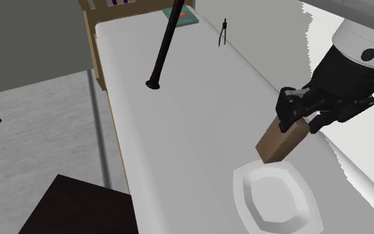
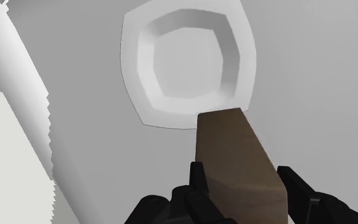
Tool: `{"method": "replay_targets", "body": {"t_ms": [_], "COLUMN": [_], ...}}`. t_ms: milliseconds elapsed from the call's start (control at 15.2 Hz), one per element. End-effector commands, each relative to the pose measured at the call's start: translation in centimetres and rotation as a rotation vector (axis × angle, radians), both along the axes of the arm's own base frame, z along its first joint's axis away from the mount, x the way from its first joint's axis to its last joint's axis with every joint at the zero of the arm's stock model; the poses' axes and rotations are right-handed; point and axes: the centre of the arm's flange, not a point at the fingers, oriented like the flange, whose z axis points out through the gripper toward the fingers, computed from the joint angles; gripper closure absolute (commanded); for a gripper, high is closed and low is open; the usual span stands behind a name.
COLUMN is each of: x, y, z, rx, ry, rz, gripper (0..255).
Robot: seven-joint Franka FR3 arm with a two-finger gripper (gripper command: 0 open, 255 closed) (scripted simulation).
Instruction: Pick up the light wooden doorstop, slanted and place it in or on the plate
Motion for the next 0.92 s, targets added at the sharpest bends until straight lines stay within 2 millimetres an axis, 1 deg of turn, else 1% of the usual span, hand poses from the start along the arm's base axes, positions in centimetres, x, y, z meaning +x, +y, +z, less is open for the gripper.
{"method": "replay_targets", "body": {"t_ms": [0, 330, 396, 858], "x": [-2.3, -7.9, -8.5, -8.5], "y": [-1.0, -4.3, -4.7, -4.7], "z": [0.4, 1.5, 1.6, -2.1], "rx": [0.0, 0.0, 0.0, 0.0], "ry": [0.0, 0.0, 0.0, 0.0], "rz": [0.002, 0.002, 0.002, 0.002], "gripper": [255, 255, 255, 255]}}
